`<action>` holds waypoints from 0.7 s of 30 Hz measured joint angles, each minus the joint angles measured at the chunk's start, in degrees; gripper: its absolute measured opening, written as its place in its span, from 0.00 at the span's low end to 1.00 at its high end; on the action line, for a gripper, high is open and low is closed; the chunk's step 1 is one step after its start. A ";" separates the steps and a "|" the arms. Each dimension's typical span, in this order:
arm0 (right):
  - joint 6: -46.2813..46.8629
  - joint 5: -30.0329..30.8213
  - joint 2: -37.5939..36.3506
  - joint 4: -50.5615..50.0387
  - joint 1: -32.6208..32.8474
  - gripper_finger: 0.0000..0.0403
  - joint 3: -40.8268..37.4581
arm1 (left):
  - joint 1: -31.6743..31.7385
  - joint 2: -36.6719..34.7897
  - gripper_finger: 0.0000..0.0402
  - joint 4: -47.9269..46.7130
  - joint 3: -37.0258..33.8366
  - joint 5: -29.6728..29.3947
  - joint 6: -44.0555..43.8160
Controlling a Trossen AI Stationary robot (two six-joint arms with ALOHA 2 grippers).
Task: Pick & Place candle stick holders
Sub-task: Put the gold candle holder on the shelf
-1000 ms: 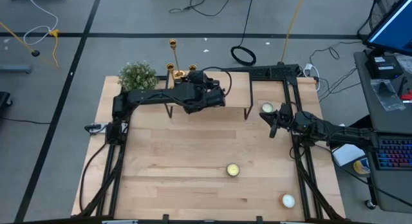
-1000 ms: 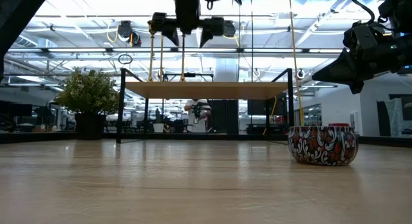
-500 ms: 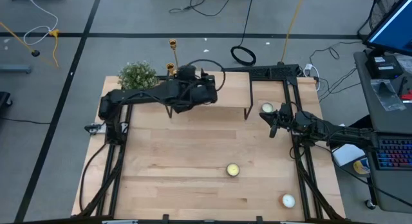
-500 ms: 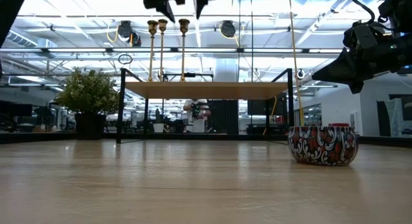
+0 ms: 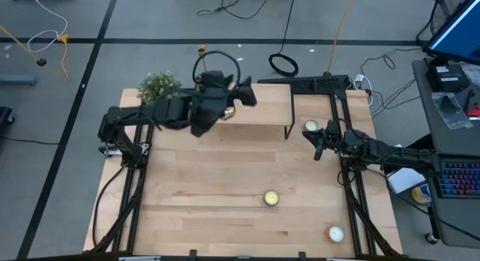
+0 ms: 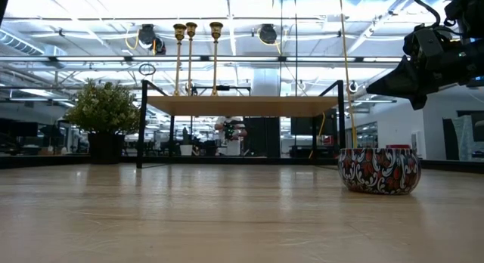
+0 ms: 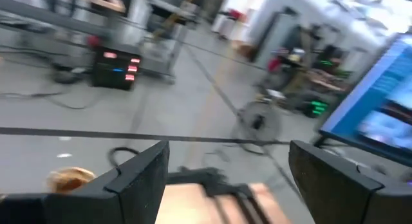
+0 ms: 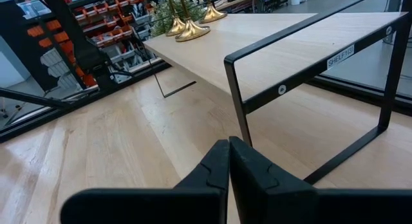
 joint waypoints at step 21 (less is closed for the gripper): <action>0.00 0.00 0.00 -0.02 -0.01 0.01 0.00 | -4.32 20.75 0.79 9.71 -0.04 0.98 6.94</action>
